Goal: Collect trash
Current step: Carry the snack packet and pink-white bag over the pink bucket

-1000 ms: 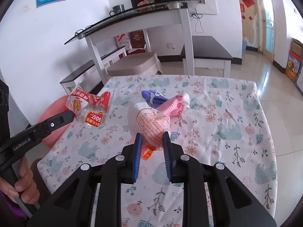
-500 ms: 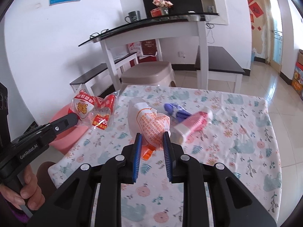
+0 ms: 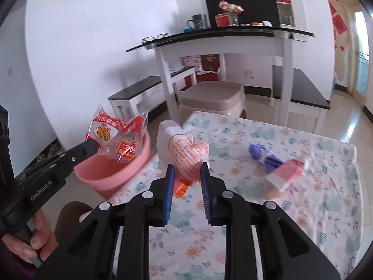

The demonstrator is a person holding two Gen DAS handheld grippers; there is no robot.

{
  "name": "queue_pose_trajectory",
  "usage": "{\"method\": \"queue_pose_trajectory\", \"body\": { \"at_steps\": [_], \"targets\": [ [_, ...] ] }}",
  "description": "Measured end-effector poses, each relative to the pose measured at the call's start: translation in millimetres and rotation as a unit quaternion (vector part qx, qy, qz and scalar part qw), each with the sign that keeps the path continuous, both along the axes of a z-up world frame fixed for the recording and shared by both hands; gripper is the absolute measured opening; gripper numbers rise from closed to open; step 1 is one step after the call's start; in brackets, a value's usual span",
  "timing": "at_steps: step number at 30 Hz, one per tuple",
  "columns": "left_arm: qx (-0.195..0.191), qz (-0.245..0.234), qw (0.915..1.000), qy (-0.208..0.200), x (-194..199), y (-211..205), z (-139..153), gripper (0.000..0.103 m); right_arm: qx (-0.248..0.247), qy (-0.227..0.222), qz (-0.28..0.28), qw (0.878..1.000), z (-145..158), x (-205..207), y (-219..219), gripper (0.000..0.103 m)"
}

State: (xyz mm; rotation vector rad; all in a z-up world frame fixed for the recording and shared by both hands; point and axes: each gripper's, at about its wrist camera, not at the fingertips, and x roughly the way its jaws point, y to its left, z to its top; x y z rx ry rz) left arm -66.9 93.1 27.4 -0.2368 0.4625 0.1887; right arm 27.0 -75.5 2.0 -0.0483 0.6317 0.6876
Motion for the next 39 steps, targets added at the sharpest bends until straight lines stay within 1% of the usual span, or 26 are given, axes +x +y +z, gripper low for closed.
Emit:
{"method": "queue_pose_trajectory", "body": {
  "at_steps": [4, 10, 15, 20, 28, 39],
  "targets": [
    [-0.006, 0.021, 0.9998, -0.002, -10, 19, 1, 0.003, 0.000, -0.001, 0.021, 1.000, 2, -2, 22, 0.023],
    [-0.002, 0.052, 0.9987, 0.003, -22, 45, -3, 0.003, 0.001, 0.003, 0.053, 0.999, 0, -4, 56, 0.023],
    [-0.006, 0.080, 0.9967, 0.007, -32, 70, -9, 0.003, -0.004, 0.010, 0.077, 0.997, -5, -4, 85, 0.023],
    [-0.008, 0.105, 0.9943, 0.019, -37, 90, -19, 0.003, -0.010, 0.010, 0.097, 0.995, -8, -3, 109, 0.023],
    [-0.017, 0.124, 0.9914, 0.040, -39, 113, -39, 0.003, -0.024, 0.022, 0.120, 0.992, -21, -1, 146, 0.023],
    [-0.035, 0.138, 0.9871, 0.073, -34, 134, -61, 0.003, -0.049, 0.046, 0.131, 0.989, -42, 4, 174, 0.023]
  ]
}}
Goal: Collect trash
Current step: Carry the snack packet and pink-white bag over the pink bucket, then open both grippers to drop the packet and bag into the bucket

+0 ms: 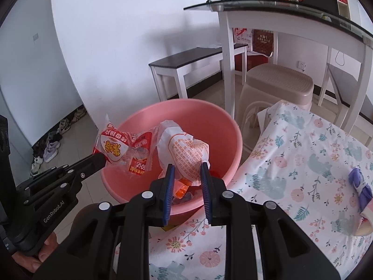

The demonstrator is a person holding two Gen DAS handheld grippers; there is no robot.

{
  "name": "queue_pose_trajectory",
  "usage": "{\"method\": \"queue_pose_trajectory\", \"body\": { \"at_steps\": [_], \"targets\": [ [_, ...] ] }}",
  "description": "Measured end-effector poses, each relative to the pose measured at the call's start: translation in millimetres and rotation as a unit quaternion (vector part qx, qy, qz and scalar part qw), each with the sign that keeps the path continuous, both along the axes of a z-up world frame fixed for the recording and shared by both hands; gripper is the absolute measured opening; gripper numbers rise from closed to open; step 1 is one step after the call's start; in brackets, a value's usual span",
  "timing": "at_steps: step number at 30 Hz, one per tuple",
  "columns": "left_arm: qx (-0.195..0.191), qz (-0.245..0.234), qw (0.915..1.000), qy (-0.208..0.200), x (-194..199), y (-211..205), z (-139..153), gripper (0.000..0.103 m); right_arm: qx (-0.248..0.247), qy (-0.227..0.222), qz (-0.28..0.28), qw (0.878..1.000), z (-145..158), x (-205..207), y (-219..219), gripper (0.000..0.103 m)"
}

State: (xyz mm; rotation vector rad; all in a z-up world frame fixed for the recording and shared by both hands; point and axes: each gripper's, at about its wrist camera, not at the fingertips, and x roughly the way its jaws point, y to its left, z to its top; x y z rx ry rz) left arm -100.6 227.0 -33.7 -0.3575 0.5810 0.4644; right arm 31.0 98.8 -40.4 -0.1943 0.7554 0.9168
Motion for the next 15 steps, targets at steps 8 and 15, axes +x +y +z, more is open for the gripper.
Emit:
{"method": "queue_pose_trajectory", "body": {
  "at_steps": [8, 15],
  "targets": [
    [-0.006, 0.002, 0.9999, 0.013, 5, 4, -5, 0.007, -0.005, 0.028, -0.002, 1.000, -10, 6, 7, 0.024],
    [-0.004, 0.008, 0.9998, 0.015, 4, 3, -4, 0.010, -0.003, 0.041, -0.005, 0.999, -12, 8, 5, 0.024]
  ]
}}
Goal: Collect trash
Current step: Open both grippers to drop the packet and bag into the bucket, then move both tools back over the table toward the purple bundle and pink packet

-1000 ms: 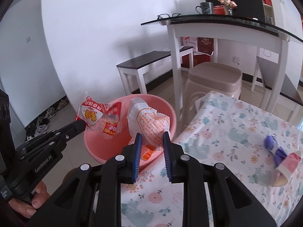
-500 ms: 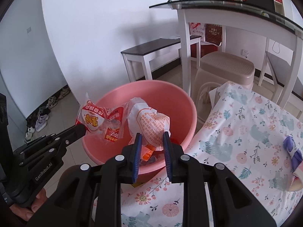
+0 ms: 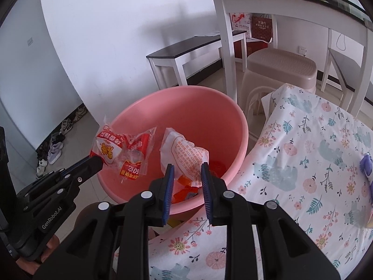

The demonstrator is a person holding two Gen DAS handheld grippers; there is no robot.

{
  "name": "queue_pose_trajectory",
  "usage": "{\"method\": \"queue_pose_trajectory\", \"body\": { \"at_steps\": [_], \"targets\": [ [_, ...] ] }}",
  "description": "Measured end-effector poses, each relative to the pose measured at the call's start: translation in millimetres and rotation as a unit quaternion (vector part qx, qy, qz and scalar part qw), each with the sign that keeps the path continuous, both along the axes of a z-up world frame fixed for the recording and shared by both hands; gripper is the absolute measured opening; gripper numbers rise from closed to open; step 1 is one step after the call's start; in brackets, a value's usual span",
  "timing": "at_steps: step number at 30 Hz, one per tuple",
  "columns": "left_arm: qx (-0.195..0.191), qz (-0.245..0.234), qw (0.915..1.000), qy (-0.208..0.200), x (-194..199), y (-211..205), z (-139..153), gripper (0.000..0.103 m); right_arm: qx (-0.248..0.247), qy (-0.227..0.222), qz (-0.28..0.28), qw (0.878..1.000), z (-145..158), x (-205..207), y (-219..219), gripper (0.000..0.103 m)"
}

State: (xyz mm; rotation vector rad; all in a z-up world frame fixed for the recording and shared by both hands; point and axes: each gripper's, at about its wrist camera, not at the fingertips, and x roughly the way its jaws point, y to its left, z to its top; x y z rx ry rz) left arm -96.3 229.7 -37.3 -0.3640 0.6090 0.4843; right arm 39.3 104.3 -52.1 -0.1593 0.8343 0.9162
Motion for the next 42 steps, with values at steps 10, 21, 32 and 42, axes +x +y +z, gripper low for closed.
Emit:
{"method": "queue_pose_trajectory", "body": {
  "at_steps": [10, 21, 32, 42],
  "targets": [
    [0.006, 0.005, 0.9999, -0.008, -6, -3, 7, 0.024, 0.004, -0.002, -0.001, 1.000, 3, 3, -1, 0.025],
    [0.012, 0.004, 0.9999, -0.011, -12, -8, 13, 0.025, 0.007, -0.003, 0.001, 1.000, 6, 0, -6, 0.025],
    [0.019, -0.011, 0.9996, -0.016, -9, -22, 24, 0.025, 0.014, -0.006, -0.017, 1.000, 12, -3, -29, 0.025],
    [0.023, -0.045, 0.9985, -0.022, 2, -51, 35, 0.025, 0.013, -0.015, -0.067, 0.998, 18, -1, -81, 0.025]
  ]
}}
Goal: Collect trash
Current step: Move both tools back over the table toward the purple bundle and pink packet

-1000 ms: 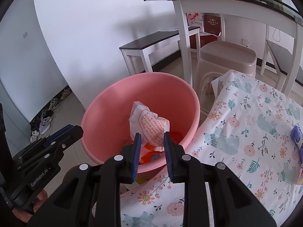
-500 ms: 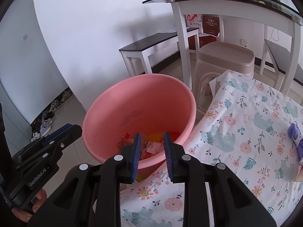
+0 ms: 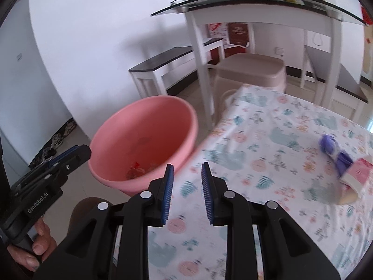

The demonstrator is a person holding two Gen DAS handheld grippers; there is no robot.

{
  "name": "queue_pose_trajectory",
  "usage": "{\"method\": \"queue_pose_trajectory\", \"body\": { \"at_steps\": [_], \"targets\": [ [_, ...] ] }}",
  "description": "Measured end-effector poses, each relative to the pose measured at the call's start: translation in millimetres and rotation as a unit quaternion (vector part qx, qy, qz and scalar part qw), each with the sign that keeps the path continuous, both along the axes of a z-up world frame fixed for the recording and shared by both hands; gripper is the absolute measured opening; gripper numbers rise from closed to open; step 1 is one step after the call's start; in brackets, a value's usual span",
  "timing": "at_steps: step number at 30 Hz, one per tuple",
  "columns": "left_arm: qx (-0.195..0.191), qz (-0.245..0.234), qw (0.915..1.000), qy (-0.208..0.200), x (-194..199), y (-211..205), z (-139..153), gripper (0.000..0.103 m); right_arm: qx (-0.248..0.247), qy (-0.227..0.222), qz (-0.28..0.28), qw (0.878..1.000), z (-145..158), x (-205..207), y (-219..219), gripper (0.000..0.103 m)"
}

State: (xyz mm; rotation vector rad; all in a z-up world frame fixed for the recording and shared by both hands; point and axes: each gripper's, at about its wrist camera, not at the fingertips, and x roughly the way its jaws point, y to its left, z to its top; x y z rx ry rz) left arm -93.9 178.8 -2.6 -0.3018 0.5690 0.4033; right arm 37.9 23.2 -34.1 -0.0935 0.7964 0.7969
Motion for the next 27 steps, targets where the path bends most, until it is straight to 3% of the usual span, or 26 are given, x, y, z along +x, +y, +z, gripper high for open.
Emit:
{"method": "queue_pose_trajectory", "body": {
  "at_steps": [9, 15, 27],
  "targets": [
    [-0.015, -0.040, 0.9991, 0.002, 20, -35, 2, 0.025, 0.002, 0.010, -0.064, 0.998, 3, 5, -66, 0.025],
    [-0.005, -0.080, 0.9968, 0.007, 34, -65, 0, 0.027, 0.002, 0.020, -0.108, 0.994, 2, 10, -109, 0.025],
    [0.003, -0.126, 0.9919, 0.017, 54, -99, -10, 0.029, 0.028, 0.050, -0.211, 0.976, -6, 31, -190, 0.025]
  ]
}}
